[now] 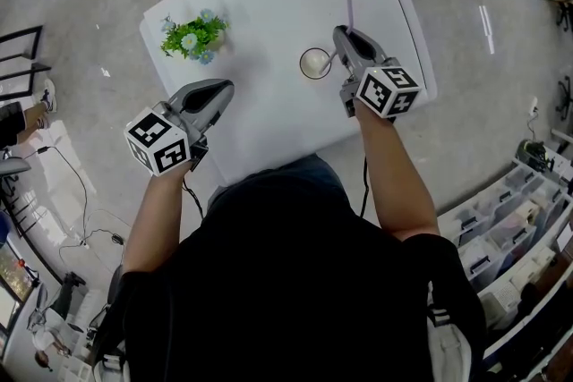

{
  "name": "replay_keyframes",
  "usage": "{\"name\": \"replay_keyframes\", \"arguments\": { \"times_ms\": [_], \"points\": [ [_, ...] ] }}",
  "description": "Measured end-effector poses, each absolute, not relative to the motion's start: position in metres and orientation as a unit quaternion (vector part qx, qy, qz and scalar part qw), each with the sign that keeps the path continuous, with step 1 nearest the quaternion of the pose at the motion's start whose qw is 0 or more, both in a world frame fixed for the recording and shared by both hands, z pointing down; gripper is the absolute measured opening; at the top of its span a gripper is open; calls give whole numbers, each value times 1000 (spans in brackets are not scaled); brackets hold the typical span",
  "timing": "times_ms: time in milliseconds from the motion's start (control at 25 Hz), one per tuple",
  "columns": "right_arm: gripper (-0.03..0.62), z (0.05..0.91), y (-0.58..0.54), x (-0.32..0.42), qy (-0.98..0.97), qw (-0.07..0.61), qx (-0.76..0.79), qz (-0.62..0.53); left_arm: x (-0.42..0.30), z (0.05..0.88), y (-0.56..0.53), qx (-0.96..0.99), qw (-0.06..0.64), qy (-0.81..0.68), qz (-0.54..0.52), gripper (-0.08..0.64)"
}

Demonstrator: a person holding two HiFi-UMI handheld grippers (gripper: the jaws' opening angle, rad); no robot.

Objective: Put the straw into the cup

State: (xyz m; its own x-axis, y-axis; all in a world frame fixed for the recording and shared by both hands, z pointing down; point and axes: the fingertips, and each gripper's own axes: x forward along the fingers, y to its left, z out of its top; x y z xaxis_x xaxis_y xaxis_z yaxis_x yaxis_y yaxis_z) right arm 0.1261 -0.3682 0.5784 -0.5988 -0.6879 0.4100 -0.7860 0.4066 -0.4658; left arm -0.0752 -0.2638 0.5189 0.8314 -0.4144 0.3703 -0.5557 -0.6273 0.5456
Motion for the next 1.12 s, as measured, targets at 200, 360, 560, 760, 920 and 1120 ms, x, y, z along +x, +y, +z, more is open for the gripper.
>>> {"name": "replay_keyframes", "arguments": {
  "times_ms": [200, 360, 560, 760, 920, 1120],
  "points": [
    [54, 587, -363, 124, -833, 81, 440, 326, -76, 522, -264, 894, 340, -270, 106, 0],
    [54, 594, -358, 122, -832, 87, 438, 329, -76, 525, -263, 893, 343, -269, 106, 0],
    [54, 604, -352, 119, -830, 94, 435, 335, -75, 526, -264, 893, 346, -268, 107, 0],
    [54, 613, -347, 117, -828, 100, 436, 339, -74, 530, -262, 892, 350, -266, 108, 0],
    [54, 620, -345, 118, -826, 102, 436, 343, -73, 530, -262, 892, 351, -264, 109, 0],
    [51, 628, -342, 117, -824, 107, 436, 346, -75, 533, -261, 891, 354, -264, 110, 0]
  ]
}}
